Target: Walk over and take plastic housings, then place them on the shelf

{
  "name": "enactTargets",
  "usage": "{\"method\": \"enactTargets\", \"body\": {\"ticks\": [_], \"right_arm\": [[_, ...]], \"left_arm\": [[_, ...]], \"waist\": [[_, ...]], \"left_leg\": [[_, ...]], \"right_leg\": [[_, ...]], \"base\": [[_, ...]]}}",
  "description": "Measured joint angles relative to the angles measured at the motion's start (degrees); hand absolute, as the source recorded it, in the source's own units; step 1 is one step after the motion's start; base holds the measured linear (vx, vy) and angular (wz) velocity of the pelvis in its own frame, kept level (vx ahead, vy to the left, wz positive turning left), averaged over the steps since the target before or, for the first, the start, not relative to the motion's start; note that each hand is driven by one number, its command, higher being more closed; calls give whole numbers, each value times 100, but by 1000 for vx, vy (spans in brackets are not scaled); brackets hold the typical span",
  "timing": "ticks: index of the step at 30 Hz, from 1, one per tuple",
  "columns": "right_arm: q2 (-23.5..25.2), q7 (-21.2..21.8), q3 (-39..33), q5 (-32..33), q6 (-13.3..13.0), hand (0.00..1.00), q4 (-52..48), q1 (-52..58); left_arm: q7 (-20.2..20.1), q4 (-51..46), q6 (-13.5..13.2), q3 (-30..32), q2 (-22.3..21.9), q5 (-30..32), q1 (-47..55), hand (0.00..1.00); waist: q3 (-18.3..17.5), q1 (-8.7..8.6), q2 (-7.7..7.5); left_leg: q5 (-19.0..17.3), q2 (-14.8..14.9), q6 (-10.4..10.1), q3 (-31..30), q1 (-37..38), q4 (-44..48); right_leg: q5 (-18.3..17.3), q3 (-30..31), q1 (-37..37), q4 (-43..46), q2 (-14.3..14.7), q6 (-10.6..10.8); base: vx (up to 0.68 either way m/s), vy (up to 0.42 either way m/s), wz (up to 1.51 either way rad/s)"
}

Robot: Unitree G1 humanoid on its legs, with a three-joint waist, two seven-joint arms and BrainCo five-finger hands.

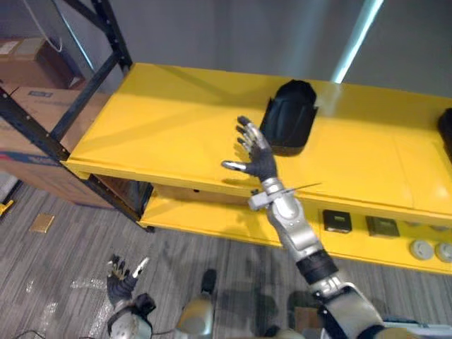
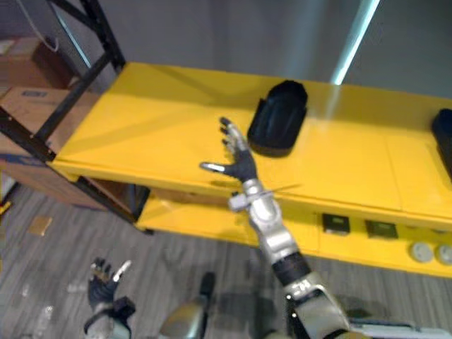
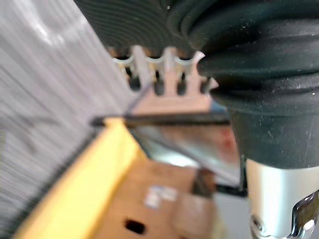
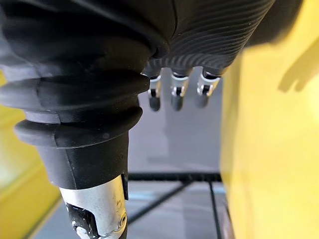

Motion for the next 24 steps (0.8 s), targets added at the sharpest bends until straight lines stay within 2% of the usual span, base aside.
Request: {"method": "enactTargets", "body": {"ticks": [2,6,9,13,17,20,24], "right_arm": [[72,-79,-1,-57,22,0,174,-266],[136,-262,-11,-77,70,0,510,-662],[163,-533,-83,-165,229,0,600,-870],[272,-1148,-330,-572,384,0,1057,-1233],[256,-1528,-503,-948,575,0,1320,-1437],[231,-1846,-693,-1107,653,0,1489,-1631],[93,-2212,-866,-1134,630,0,1667,-1941]], "left_arm": [[-157,212,-33,-122,7,42,-65,0],[-372,532,-72,-364,13,40,-137,0],[-503,604,-108,-542,21,-2,-193,0],[-699,664,-117,-908,18,-71,-201,0],[-879,671,-117,-1148,19,-86,-213,0],[-943,724,-116,-1336,20,-274,-235,0],[-1049,876,-117,-1436,25,-327,-341,0]], "waist": [[94,89,-6],[227,126,19],[386,179,77],[648,216,200],[788,213,274],[853,210,325],[903,200,398]], "left_leg": [[2,17,3,-4,-52,0],[62,-8,46,-142,-188,2],[86,-48,16,-229,-205,3],[116,-103,-3,-321,-238,4],[145,-148,-25,-400,-346,5],[155,-167,-40,-435,-351,5],[209,-161,-114,-459,-445,6]], "right_leg": [[-49,-5,-88,64,-4,-17],[-169,-130,-203,282,-39,-25],[-309,-182,-272,546,-124,-21],[-566,-267,-404,985,-265,-37],[-771,-295,-607,1306,-383,-45],[-873,-311,-643,1435,-428,-69],[-958,-309,-786,1589,-457,-93]], "base": [[-47,-37,5],[-4,-56,20],[9,-53,17],[-19,-70,14],[-37,-66,11],[-20,-75,8],[-29,-66,4]]}}
